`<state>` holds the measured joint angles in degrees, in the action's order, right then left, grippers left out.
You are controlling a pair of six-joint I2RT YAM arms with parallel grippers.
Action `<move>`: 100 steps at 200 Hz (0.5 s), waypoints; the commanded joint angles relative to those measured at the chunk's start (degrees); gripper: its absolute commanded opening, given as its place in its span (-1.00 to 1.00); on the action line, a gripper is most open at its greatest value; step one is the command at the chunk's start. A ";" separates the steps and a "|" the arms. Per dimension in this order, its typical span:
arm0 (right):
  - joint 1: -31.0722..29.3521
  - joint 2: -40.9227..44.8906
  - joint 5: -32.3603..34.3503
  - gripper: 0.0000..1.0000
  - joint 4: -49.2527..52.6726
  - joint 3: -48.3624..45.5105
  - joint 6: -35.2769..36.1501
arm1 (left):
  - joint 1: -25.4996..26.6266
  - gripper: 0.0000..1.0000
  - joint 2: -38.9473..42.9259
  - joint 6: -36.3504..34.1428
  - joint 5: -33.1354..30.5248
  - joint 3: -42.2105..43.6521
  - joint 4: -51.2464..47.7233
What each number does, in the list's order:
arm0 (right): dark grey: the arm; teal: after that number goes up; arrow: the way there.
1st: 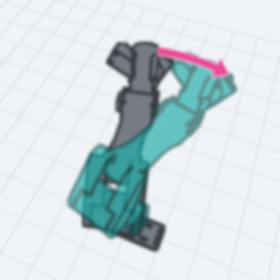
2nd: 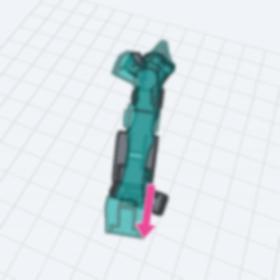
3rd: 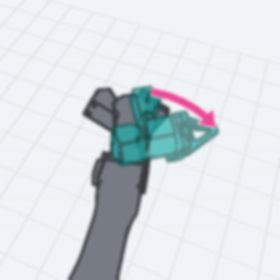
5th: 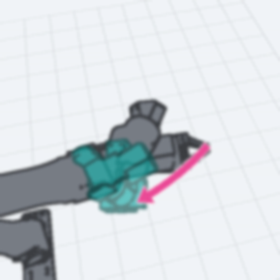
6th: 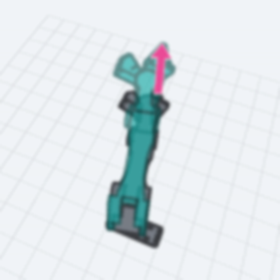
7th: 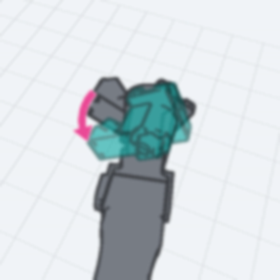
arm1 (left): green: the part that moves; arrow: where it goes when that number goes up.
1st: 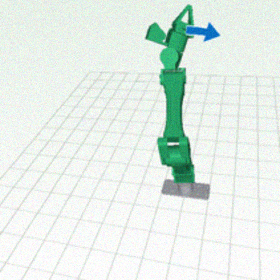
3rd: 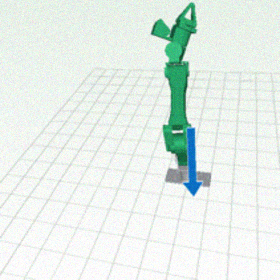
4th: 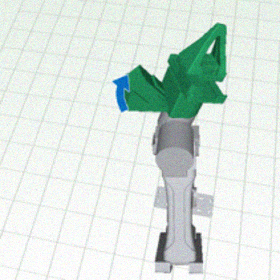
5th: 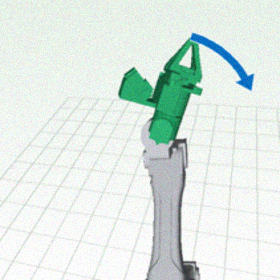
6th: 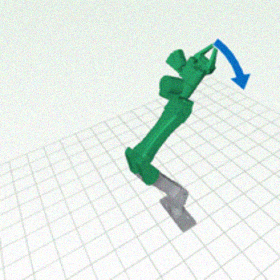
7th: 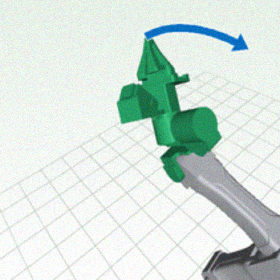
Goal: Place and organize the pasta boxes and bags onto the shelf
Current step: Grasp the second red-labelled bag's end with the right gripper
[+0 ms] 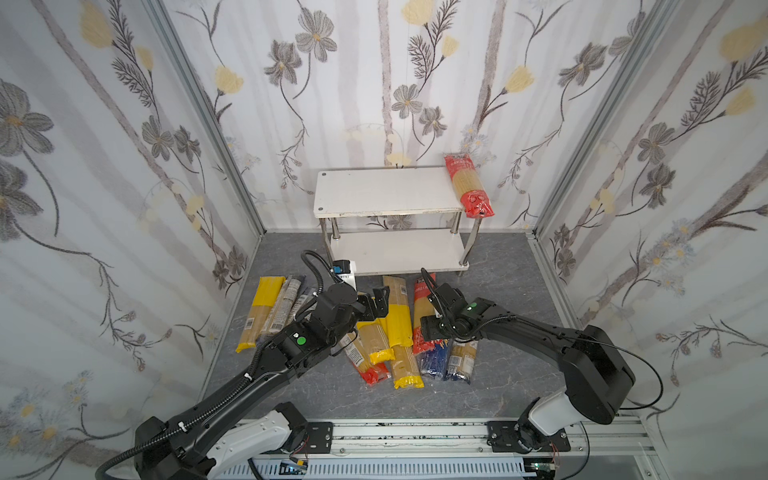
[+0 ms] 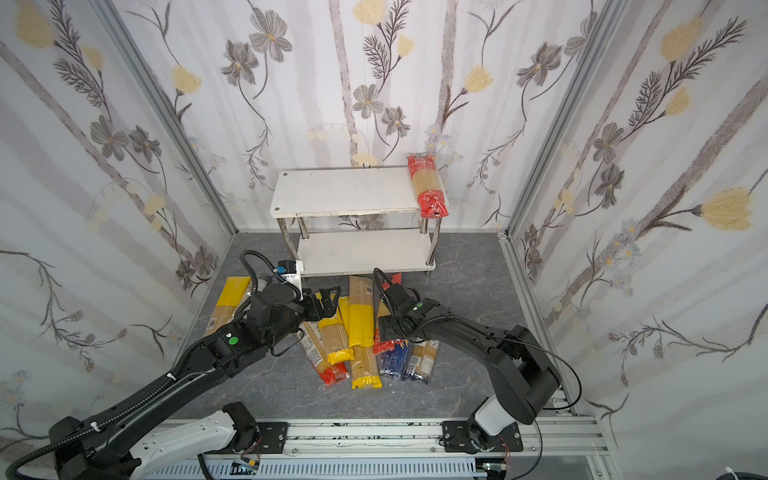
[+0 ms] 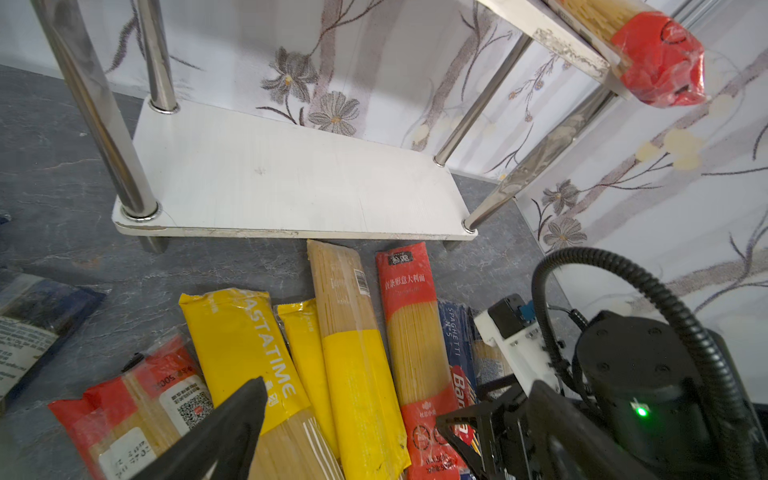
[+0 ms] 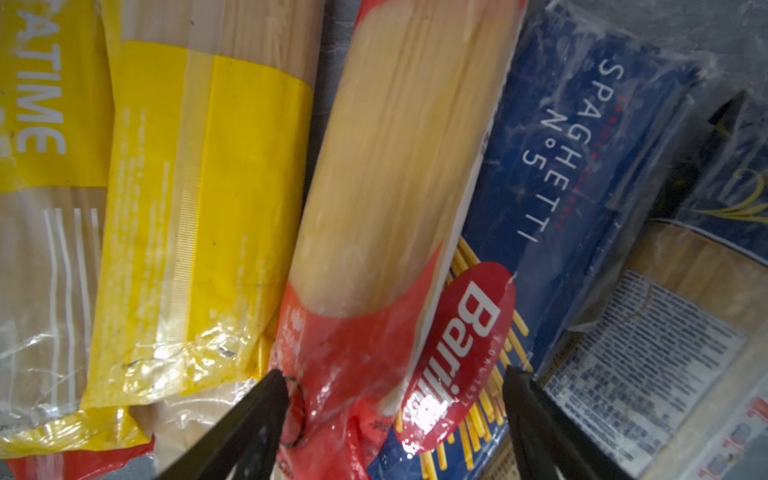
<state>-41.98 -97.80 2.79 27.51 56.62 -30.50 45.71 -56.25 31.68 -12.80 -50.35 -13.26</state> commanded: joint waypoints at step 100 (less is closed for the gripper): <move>-1.08 -7.54 -3.83 0.55 -9.13 1.91 -6.35 | 3.89 1.00 -3.07 -10.35 -3.31 -10.76 -10.81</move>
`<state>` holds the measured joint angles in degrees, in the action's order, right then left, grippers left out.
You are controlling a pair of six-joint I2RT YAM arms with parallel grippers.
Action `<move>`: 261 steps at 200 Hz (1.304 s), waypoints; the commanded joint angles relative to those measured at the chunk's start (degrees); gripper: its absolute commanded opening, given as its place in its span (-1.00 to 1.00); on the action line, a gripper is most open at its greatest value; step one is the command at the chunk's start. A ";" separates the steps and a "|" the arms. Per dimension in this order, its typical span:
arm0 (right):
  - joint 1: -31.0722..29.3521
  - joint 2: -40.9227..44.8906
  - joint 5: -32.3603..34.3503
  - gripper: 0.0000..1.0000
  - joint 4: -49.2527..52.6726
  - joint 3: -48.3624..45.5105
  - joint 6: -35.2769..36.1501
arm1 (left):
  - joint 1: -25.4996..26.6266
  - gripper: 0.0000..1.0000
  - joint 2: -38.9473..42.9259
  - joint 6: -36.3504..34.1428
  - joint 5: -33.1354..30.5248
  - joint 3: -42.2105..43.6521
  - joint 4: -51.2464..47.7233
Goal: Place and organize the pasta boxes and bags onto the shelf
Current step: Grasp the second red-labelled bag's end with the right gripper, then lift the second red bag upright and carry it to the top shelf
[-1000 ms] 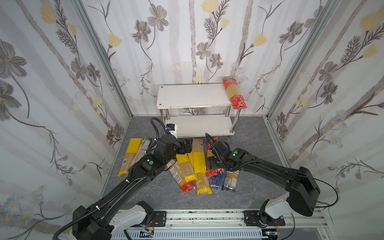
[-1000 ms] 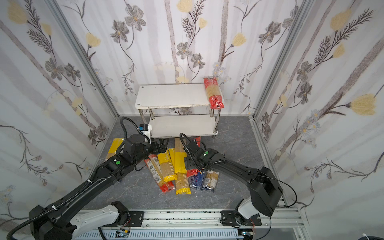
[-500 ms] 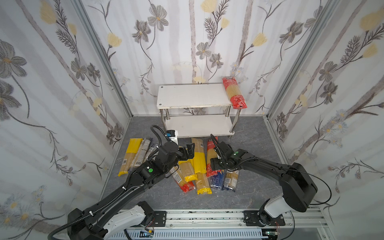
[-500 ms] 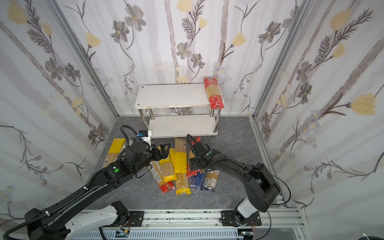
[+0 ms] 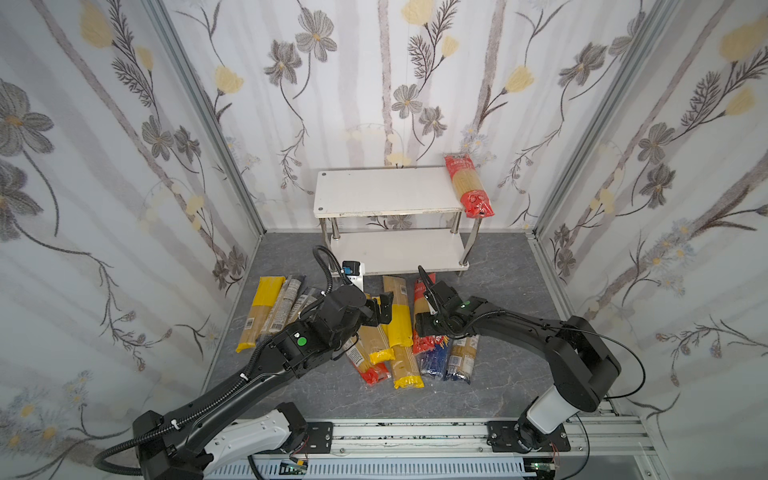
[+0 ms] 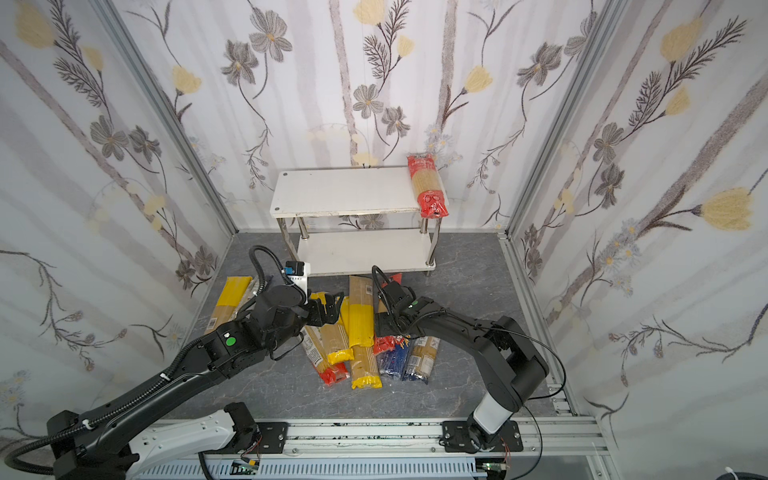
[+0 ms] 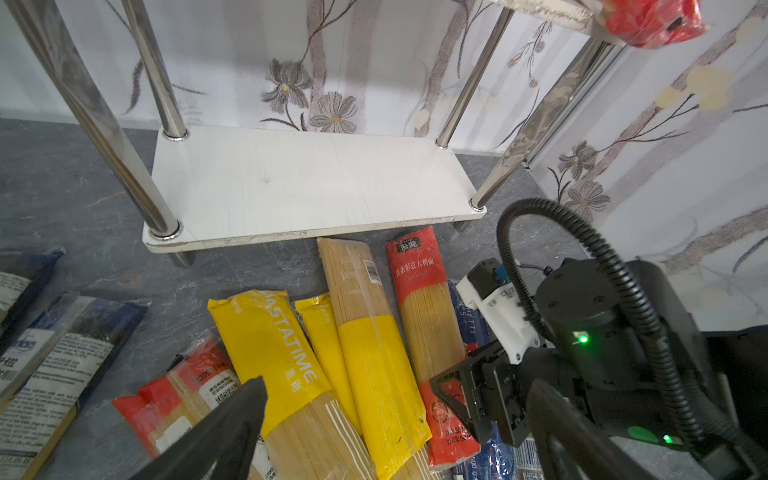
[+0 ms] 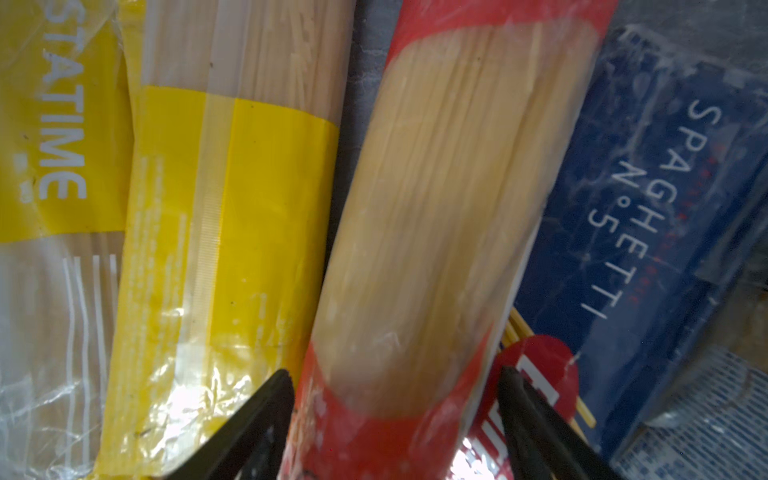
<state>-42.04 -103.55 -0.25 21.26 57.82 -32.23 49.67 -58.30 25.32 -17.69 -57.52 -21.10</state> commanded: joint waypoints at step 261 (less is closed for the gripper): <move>-10.84 25.14 8.41 -0.91 16.71 6.39 -16.91 | -0.49 1.00 16.89 -6.60 4.72 5.49 -4.21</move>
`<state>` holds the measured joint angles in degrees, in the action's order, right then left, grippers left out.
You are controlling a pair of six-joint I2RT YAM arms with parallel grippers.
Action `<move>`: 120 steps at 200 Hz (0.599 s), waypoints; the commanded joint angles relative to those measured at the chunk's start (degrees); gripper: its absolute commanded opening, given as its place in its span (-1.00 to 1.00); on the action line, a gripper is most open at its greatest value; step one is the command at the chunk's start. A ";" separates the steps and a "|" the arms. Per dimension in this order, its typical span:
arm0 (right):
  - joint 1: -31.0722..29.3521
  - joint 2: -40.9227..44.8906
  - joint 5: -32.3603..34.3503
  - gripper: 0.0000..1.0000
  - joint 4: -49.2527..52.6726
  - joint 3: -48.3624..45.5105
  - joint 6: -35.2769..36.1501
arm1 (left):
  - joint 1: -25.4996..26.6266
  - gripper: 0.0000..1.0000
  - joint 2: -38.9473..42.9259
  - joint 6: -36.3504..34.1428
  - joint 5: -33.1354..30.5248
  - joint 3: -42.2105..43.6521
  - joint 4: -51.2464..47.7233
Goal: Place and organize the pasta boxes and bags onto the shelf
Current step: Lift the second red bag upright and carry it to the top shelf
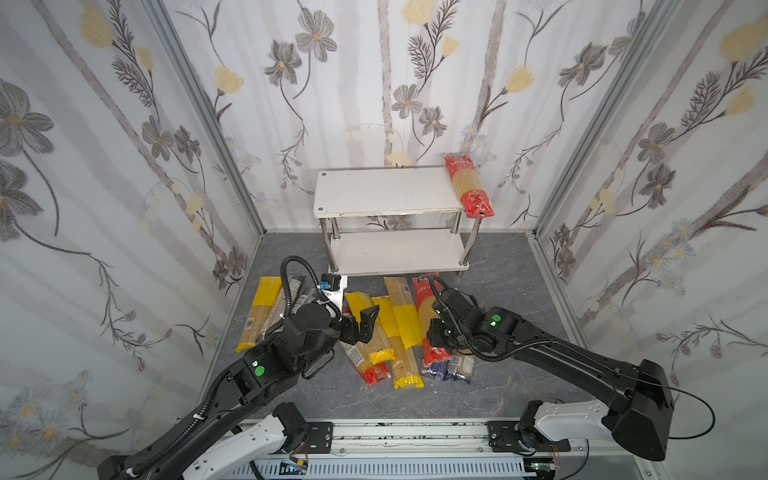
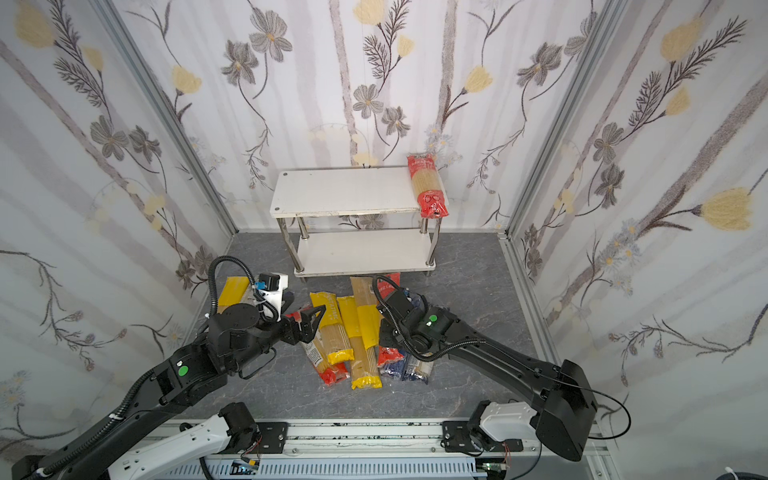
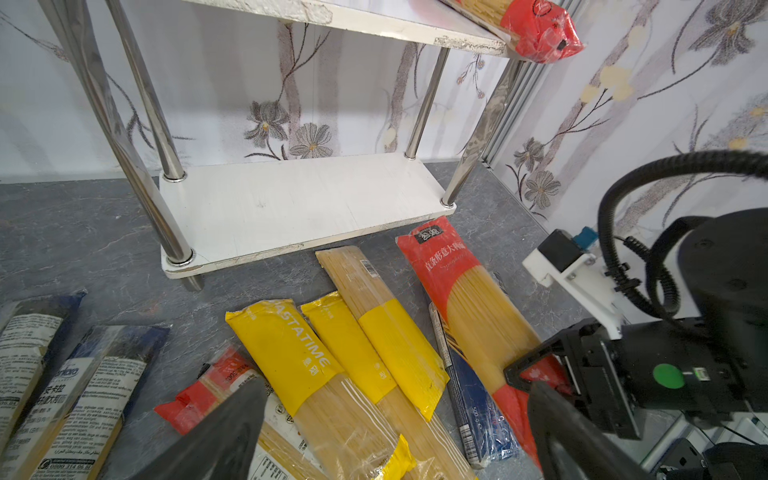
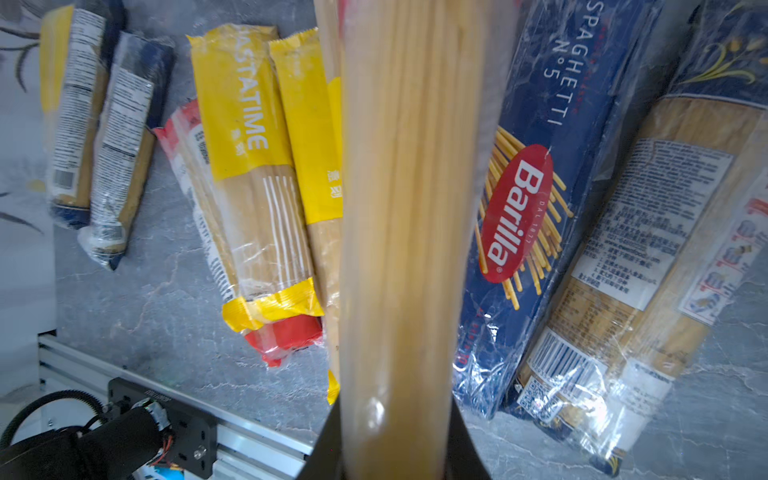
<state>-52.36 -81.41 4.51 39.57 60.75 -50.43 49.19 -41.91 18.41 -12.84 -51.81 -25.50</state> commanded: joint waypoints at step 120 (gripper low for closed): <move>-0.69 5.15 16.20 -0.87 11.37 32.80 13.60 | 0.01 1.00 -5.71 -3.53 0.40 -8.03 0.36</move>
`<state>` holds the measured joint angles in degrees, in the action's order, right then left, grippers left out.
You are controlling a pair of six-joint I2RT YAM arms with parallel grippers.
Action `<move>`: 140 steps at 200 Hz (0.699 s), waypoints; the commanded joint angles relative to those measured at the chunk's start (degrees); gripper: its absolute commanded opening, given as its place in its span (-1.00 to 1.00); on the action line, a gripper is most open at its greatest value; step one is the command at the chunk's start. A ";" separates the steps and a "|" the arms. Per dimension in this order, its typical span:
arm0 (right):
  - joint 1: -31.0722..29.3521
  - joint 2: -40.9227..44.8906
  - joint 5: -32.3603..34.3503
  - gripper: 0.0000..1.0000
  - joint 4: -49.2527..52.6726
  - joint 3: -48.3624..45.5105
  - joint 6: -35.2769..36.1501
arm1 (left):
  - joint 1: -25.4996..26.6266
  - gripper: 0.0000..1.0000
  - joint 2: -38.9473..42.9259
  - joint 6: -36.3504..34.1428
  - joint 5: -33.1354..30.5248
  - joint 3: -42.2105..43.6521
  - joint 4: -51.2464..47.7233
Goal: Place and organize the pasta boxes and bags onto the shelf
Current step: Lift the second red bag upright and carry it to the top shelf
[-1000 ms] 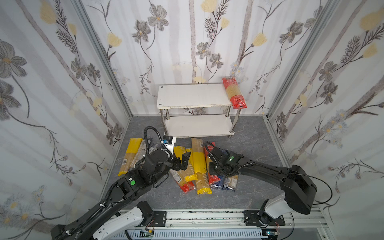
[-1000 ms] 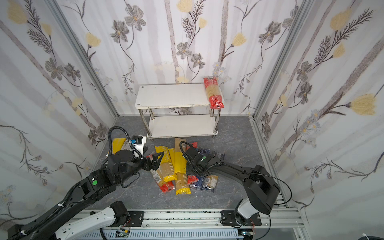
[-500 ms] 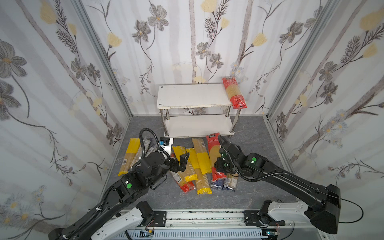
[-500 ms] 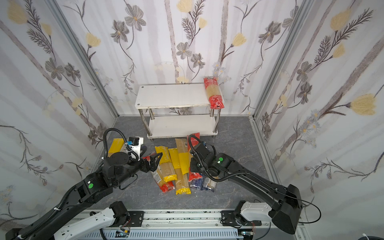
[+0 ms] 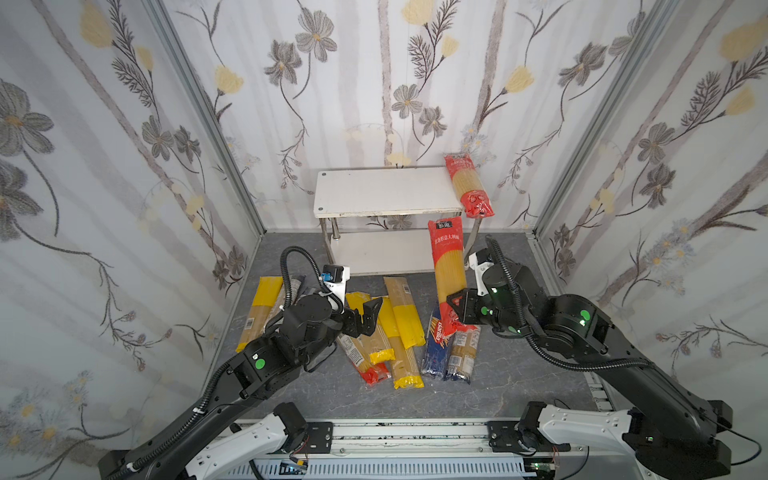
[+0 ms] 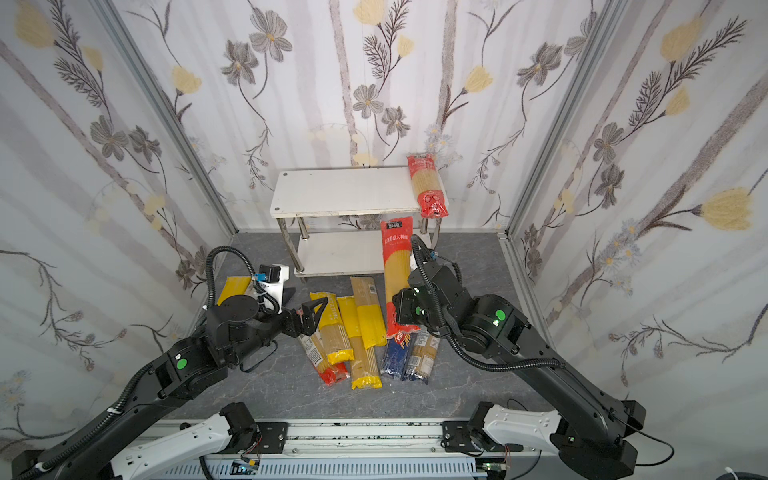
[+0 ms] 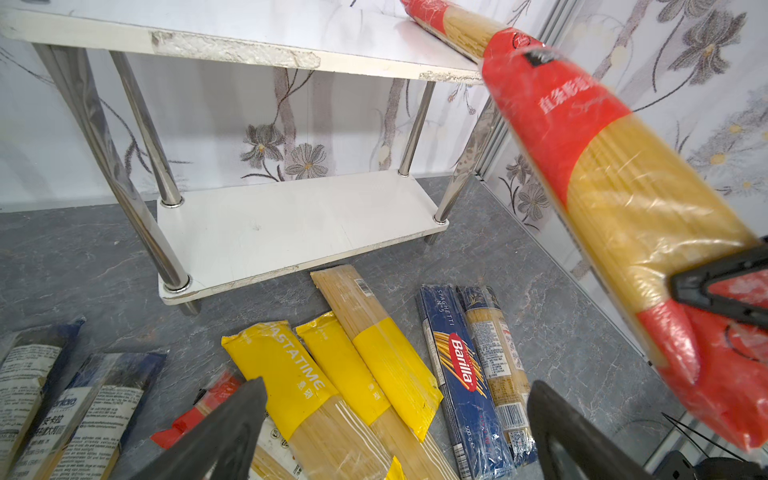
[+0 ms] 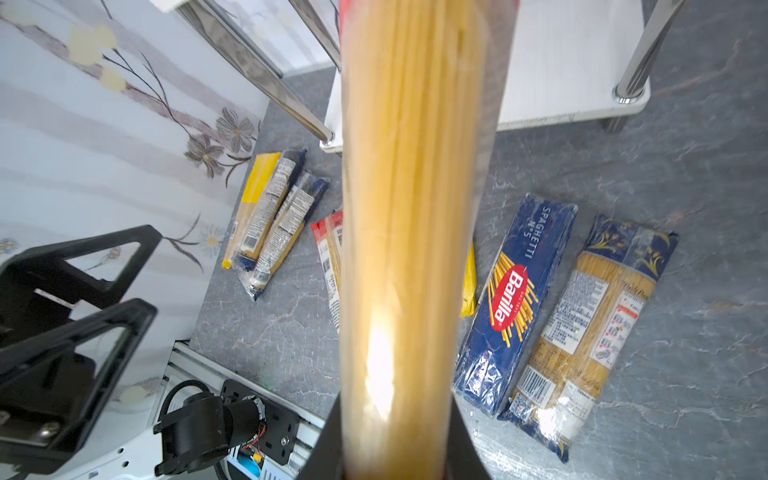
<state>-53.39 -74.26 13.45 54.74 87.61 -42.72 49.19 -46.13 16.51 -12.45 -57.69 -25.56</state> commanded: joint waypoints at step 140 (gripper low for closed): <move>18.79 -29.59 1.41 -0.88 -2.80 45.67 27.84 | -0.02 1.00 -4.98 -5.61 -2.36 -6.82 0.42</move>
<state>-37.01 -101.56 15.22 59.48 131.96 -19.68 49.19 -51.00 11.94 -12.97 -64.05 -25.52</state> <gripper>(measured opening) 0.199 0.997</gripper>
